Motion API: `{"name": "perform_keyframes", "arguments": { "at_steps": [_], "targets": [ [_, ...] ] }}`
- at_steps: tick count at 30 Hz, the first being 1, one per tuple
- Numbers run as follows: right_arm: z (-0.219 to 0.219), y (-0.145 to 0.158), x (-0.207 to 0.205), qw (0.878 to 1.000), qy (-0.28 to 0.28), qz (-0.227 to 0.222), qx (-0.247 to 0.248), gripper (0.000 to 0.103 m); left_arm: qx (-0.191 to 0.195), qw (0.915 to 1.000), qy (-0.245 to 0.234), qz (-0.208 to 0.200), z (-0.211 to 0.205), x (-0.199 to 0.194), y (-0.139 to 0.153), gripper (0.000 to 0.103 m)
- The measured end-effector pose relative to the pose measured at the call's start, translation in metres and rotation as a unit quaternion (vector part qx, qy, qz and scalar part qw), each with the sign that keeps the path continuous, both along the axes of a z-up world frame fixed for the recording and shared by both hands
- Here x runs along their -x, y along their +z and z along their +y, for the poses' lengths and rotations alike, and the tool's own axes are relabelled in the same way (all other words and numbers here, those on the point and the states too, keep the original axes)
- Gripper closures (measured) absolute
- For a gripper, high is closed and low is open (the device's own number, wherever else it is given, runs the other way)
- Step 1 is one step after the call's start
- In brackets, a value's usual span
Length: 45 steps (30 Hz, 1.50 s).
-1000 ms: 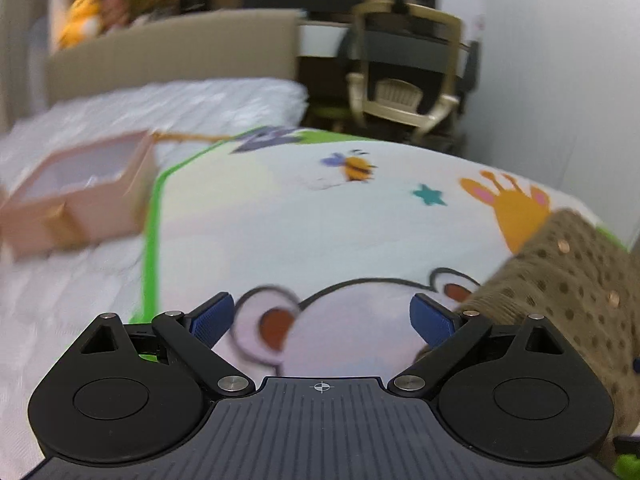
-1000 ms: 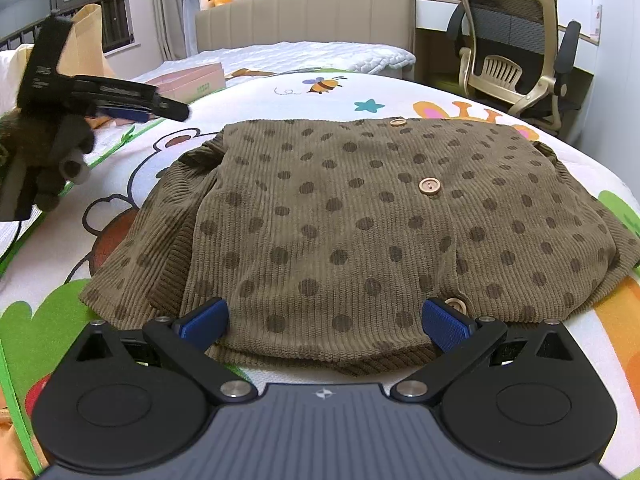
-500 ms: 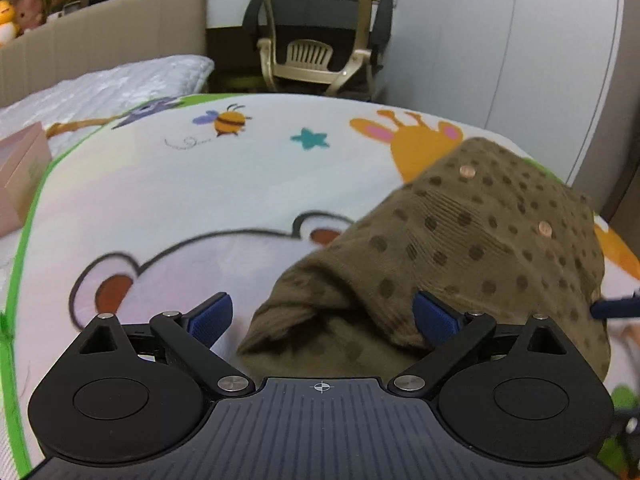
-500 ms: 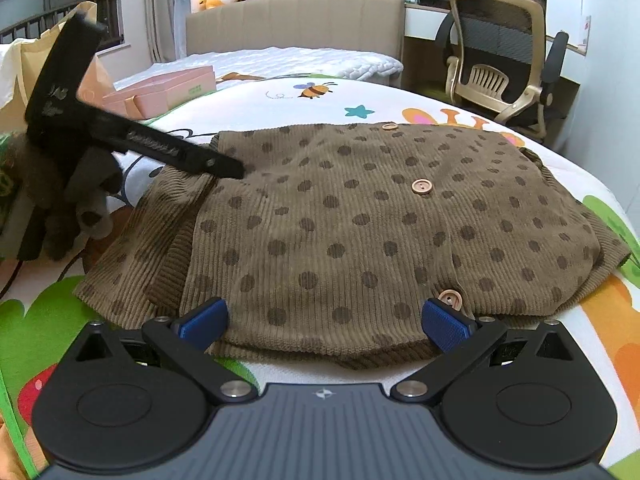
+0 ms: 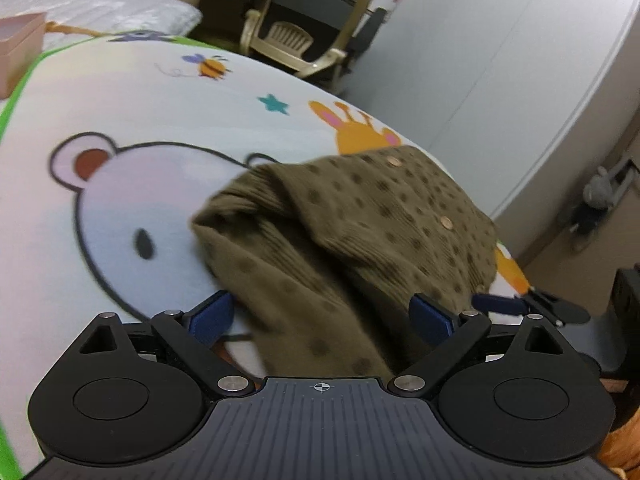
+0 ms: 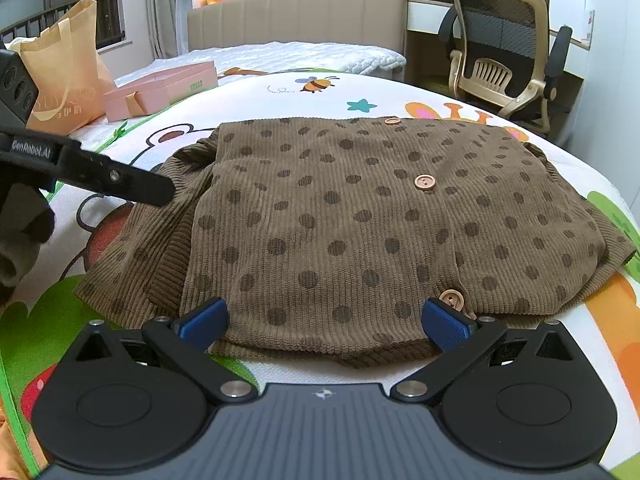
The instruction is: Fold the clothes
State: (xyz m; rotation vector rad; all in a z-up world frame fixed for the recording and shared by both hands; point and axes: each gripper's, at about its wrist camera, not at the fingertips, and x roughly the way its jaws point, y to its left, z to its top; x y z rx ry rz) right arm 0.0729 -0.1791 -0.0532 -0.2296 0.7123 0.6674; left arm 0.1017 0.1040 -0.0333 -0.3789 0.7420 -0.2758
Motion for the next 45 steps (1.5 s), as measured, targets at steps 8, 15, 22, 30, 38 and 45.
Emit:
{"name": "perform_keyframes", "arguments": {
  "at_steps": [8,15,22,30,38,45],
  "targets": [
    [0.0,0.002,0.004,1.0,0.014,-0.002,0.009,0.0,0.009,0.9989,0.042,0.018,-0.002,-0.006,-0.003,0.064],
    [0.025,0.02,0.055,0.987,0.136,-0.091,0.002,0.0,0.095,0.994,0.031,0.044,-0.002,-0.009,0.003,0.069],
    [0.068,0.005,0.046,0.977,0.159,-0.125,0.062,0.0,0.09,0.9955,0.018,0.022,-0.019,-0.021,0.024,0.066],
    [0.036,0.029,-0.007,0.996,0.062,-0.045,-0.041,0.058,0.074,0.9968,0.022,-0.021,-0.002,-0.009,0.039,0.03],
    [-0.021,0.052,-0.035,0.993,-0.014,-0.071,-0.089,0.071,-0.107,0.9905,-0.017,-0.085,-0.01,-0.015,0.053,0.009],
    [-0.031,0.039,-0.034,0.993,-0.007,-0.056,-0.107,0.064,-0.205,0.974,-0.059,-0.076,-0.041,-0.067,0.032,0.009]
  ]
}}
